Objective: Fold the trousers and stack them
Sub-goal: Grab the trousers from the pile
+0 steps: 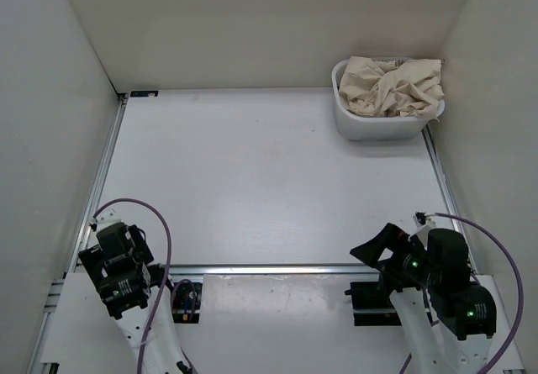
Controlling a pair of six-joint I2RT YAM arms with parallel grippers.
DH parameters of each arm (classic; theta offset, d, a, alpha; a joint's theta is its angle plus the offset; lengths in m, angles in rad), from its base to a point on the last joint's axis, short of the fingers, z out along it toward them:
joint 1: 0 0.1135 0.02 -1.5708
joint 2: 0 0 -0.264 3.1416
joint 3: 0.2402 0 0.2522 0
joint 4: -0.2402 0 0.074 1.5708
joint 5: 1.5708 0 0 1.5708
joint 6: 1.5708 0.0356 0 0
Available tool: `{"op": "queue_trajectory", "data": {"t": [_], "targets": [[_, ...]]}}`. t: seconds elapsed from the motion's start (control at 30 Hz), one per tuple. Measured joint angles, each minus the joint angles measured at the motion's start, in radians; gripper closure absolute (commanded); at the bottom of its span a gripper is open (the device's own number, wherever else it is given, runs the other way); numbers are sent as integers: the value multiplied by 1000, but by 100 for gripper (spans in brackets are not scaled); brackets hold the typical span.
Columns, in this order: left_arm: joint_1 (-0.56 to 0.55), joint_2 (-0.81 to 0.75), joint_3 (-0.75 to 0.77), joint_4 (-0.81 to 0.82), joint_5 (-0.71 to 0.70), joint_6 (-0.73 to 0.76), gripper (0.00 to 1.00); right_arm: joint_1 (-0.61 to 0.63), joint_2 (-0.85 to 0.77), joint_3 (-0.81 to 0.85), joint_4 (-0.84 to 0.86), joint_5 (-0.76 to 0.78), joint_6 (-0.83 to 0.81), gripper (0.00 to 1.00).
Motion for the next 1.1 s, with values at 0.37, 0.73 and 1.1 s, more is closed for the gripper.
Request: {"op": "queue_trajectory", "data": {"t": [0.37,0.73,1.1], "targets": [[3,54,32,-4,55,1,0,8,248,406,-32,117,-174,1],[3,590,521,191,396,0,3,7,1140,1070,154,477,-293,1],[3,1011,568,251,574,-1,0,-57,2136,1553,534,743,-316,1]]}}
